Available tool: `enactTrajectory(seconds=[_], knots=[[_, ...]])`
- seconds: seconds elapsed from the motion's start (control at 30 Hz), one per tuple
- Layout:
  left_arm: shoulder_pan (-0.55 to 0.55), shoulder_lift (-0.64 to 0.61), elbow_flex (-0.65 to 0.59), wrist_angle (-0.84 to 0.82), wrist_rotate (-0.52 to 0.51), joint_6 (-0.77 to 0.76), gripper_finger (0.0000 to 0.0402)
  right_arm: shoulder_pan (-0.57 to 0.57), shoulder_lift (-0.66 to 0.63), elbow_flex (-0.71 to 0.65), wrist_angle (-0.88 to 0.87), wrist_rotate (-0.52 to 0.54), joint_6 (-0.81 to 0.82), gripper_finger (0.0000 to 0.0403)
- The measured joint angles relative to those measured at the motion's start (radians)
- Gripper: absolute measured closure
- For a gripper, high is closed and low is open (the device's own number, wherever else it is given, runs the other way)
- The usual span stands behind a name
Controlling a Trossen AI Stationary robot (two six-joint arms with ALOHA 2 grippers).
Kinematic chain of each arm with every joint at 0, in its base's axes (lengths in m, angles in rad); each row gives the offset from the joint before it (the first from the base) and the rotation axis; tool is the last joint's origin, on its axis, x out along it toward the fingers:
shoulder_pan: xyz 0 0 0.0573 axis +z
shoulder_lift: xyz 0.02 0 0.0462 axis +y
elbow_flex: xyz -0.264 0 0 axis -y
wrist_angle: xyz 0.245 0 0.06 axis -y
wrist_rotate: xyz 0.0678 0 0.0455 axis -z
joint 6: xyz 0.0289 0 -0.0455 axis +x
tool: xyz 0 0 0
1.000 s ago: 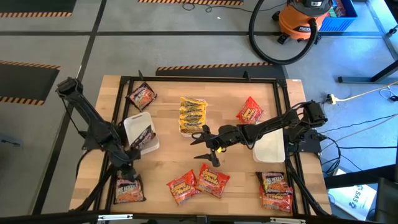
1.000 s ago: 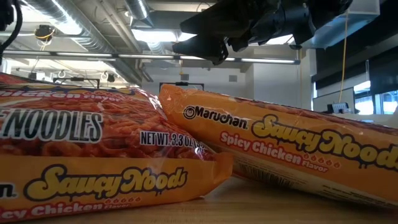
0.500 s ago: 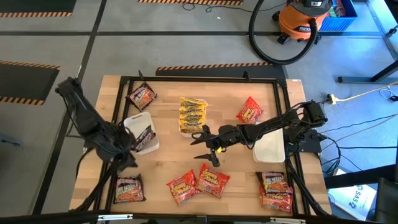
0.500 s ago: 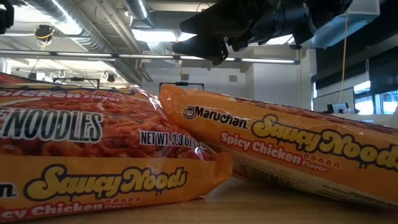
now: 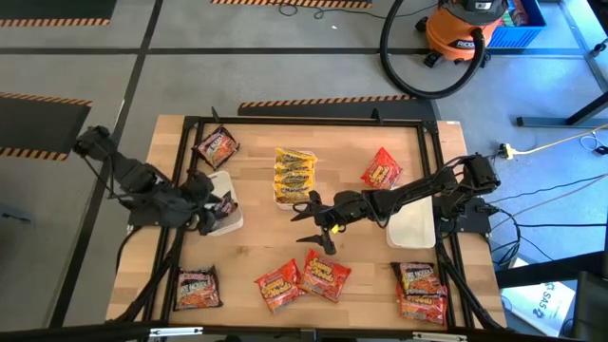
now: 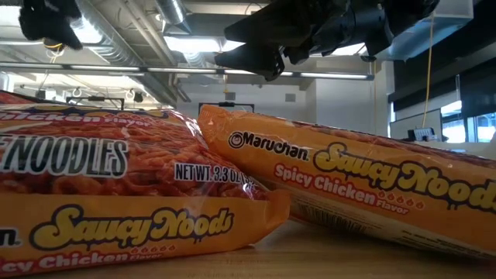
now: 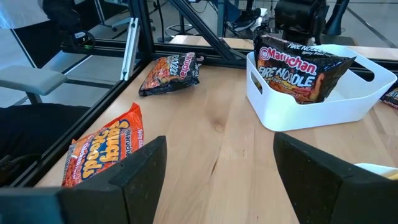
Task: Sort Maruchan noodles
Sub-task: Adjust the black noodle
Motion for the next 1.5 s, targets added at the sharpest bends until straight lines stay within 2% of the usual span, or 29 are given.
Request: enactTrajectory(seconds=[0.13,0.3,0.7,0.83,1.17,1.3,1.5], knots=[[0.115,0.0,0.0,-0.102,0.095,0.015,0.0109,0.0,0.0,0.0,0.0,0.0,0.0,0.0132],[0.238,0.043,0.0,-0.233,0.238,0.019,0.0107,0.0,0.0,0.0,0.0,0.0,-0.003,0.0132],[0.377,0.241,0.0,-0.234,0.413,0.152,0.011,0.0,0.0,0.0,-0.004,0.0,-0.003,0.0132],[0.414,0.284,-0.005,-0.23,0.427,0.183,0.011,0.0,0.0,0.0,-0.005,0.0,-0.003,0.0132],[0.515,0.298,-0.159,-0.059,0.546,0.286,0.0111,0.0,0.0,0.0,-0.006,0.0,-0.003,0.0132],[0.532,0.298,-0.176,-0.06,0.545,0.321,0.0132,0.0,0.0,0.0,-0.005,0.0,-0.003,0.0132],[0.535,0.298,-0.178,-0.058,0.547,0.39,0.0205,0.0,0.0,0.0,-0.005,0.0,-0.003,0.0132]])
